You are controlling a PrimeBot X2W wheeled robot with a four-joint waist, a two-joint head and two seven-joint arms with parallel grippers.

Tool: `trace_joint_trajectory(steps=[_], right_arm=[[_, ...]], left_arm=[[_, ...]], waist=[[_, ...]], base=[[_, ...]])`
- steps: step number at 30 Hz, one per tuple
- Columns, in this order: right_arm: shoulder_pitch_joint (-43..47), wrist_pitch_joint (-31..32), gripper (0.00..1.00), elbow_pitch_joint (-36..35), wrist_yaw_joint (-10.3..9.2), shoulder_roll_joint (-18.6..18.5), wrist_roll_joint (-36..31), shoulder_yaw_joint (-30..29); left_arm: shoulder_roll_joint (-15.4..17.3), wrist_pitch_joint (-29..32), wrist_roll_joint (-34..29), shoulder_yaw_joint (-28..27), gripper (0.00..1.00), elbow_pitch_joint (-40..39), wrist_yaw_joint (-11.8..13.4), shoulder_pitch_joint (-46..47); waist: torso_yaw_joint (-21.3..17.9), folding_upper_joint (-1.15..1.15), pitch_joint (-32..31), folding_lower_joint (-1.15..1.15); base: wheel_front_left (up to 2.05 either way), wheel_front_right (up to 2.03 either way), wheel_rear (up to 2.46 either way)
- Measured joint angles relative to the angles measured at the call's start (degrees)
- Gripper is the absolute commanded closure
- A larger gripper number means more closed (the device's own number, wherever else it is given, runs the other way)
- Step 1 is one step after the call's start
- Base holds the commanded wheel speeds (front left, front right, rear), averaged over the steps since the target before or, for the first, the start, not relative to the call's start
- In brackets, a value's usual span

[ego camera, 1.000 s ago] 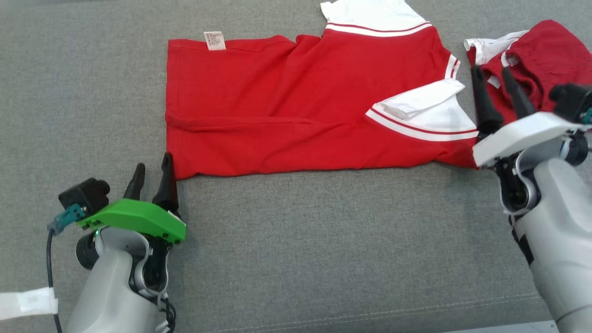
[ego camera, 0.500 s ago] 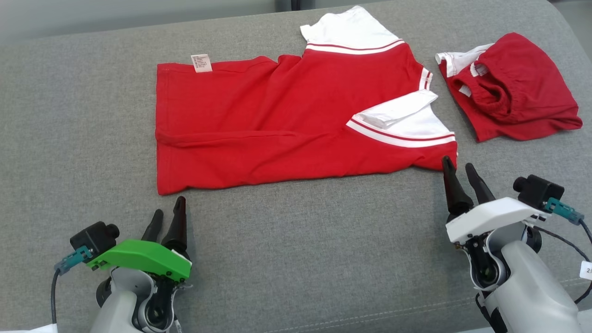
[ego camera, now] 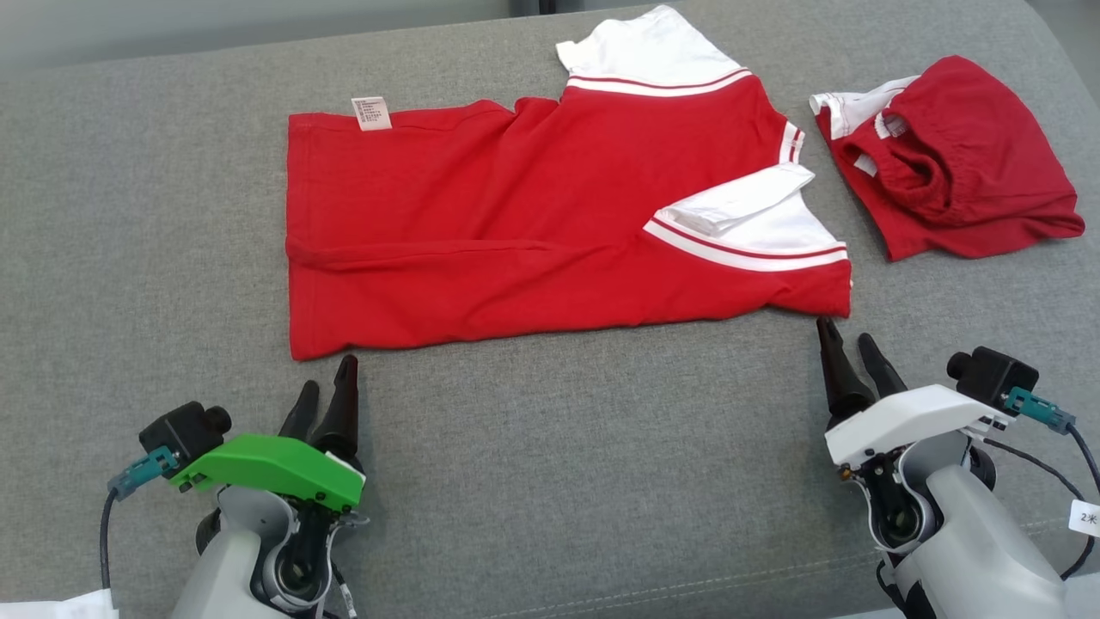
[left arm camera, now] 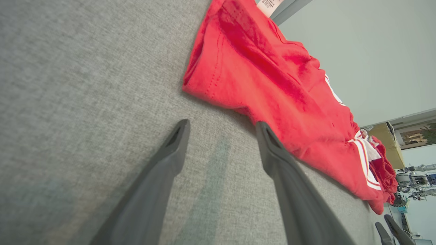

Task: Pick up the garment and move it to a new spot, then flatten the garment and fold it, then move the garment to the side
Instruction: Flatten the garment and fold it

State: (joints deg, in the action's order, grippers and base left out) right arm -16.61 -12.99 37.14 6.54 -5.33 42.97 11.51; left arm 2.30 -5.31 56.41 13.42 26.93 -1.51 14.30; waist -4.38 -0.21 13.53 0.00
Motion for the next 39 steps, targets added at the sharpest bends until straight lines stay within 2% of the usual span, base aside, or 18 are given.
trace_joint_trajectory(steps=[9, 20, 26, 27, 28, 29, 30, 31, 32, 33, 39], right_arm=[[-3.1, 1.2, 0.0, 2.0, 0.02, 0.0, 0.1, 0.7], [-5.2, 2.1, 0.0, 3.8, 0.51, 0.2, 2.5, 0.5], [-7.0, 2.2, 0.0, 4.5, 0.51, 0.3, 3.4, 0.0], [-7.3, 2.0, 0.03, 4.5, 0.51, 0.3, 3.5, 0.0], [-7.7, 1.9, 0.23, 4.5, 0.51, 0.3, 3.5, -0.1], [-8.0, 1.7, 0.51, 4.5, 0.51, 0.3, 3.5, -0.1], [-8.3, 1.5, 0.56, 4.5, 0.51, 0.3, 3.5, 0.0], [-8.6, 1.4, 0.71, 4.5, 0.51, 0.3, 3.5, 0.0], [-8.8, 1.4, 0.93, 4.5, 0.51, 0.3, 3.4, 0.1], [-8.9, 1.3, 1.0, 4.5, 0.51, 0.3, 3.3, 0.2], [-9.1, 0.4, 1.0, 4.5, 0.51, 0.2, 2.9, 0.3]], left_arm=[[0.0, -0.4, 5.0, 0.1, 0.0, -0.1, 1.6, 2.1], [0.0, -1.9, 7.5, 1.7, 0.0, 0.2, 3.5, 5.2], [-0.1, -3.4, 8.5, 2.0, 0.0, 0.4, 3.7, 7.2], [-0.1, -3.8, 8.5, 2.1, 0.0, 0.4, 3.9, 7.3], [-0.1, -3.9, 8.7, 2.1, 0.15, 0.4, 4.0, 7.5], [-0.1, -4.1, 9.0, 2.3, 0.54, 0.5, 4.0, 7.6], [-0.1, -4.7, 9.0, 2.4, 0.64, 0.5, 4.0, 7.8], [-0.1, -5.0, 9.0, 2.5, 0.93, 0.6, 4.0, 8.0], [-0.1, -5.4, 9.0, 2.6, 1.0, 0.6, 4.0, 8.2], [-0.1, -5.6, 9.1, 2.8, 1.0, 0.6, 4.0, 8.3], [-0.2, -7.1, 10.0, 2.9, 1.0, 0.8, 3.5, 8.5]], waist=[[1.2, 0.0, 1.3, 0.0], [1.2, 0.0, 2.4, 0.0], [1.0, 0.0, 3.4, 0.0], [1.0, 0.0, 3.5, 0.0], [1.0, 0.0, 3.6, 0.0], [1.0, 0.0, 3.7, 0.0], [1.0, 0.0, 3.8, 0.0], [1.0, 0.0, 3.9, 0.0], [1.1, 0.0, 3.9, 0.0], [1.1, 0.0, 4.0, 0.0], [1.3, 0.0, 4.2, 0.0]], base=[[0.0, 0.0, 0.0], [0.0, 0.0, 0.0], [0.0, 0.0, 0.0], [0.0, 0.0, 0.0], [0.0, 0.0, 0.0], [0.0, 0.0, 0.0], [0.0, 0.0, 0.0], [0.0, 0.0, 0.0], [0.0, 0.0, 0.0], [0.0, 0.0, 0.0], [0.0, 0.0, 0.0]])
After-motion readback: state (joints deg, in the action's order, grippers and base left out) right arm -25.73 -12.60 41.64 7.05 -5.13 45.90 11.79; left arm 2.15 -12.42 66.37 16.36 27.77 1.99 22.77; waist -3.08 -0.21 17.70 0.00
